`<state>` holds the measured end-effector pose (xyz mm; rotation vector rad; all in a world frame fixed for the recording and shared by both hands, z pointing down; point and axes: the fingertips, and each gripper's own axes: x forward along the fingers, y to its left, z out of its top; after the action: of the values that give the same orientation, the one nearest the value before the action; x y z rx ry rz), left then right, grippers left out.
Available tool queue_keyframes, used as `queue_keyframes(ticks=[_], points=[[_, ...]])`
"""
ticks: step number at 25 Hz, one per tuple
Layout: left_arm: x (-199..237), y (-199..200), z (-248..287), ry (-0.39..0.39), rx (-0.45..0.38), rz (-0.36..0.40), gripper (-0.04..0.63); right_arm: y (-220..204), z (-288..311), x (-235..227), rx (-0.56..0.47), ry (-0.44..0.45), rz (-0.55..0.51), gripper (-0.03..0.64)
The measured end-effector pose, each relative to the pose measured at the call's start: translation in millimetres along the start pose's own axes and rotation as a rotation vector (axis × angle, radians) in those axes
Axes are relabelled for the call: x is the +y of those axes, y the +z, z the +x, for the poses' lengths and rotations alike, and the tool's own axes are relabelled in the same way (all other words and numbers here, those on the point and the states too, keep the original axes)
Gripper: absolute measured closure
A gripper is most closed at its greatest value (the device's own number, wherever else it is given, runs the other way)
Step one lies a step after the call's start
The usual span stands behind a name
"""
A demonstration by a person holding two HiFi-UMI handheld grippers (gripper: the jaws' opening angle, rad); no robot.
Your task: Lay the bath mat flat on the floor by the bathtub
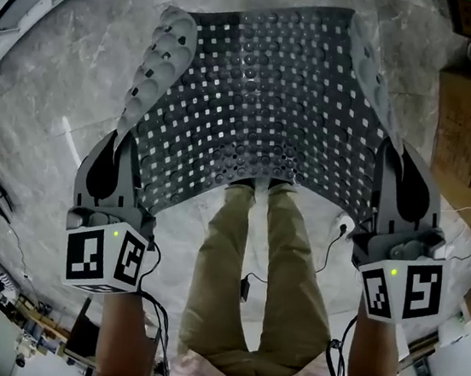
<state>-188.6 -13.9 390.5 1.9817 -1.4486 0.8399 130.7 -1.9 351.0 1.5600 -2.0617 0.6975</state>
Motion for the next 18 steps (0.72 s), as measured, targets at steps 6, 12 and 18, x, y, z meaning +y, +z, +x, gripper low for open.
queue_keyframes(ticks=[6,12,18], points=[[-5.0,-2.2,-1.4,-0.014,0.004,0.018,0.561,-7.0,-4.6,-2.4,0.008,-0.003,-0.002,0.589],[0.1,6.6,-8.2,-0.02,0.019,0.024,0.561,6.2,-4.0,4.0,0.015,0.004,-0.008,0.589],[-1.4,9.4,-17.0,-0.015,0.022,0.032,0.561,12.0,-11.4,5.6,0.013,0.013,-0.014,0.589]])
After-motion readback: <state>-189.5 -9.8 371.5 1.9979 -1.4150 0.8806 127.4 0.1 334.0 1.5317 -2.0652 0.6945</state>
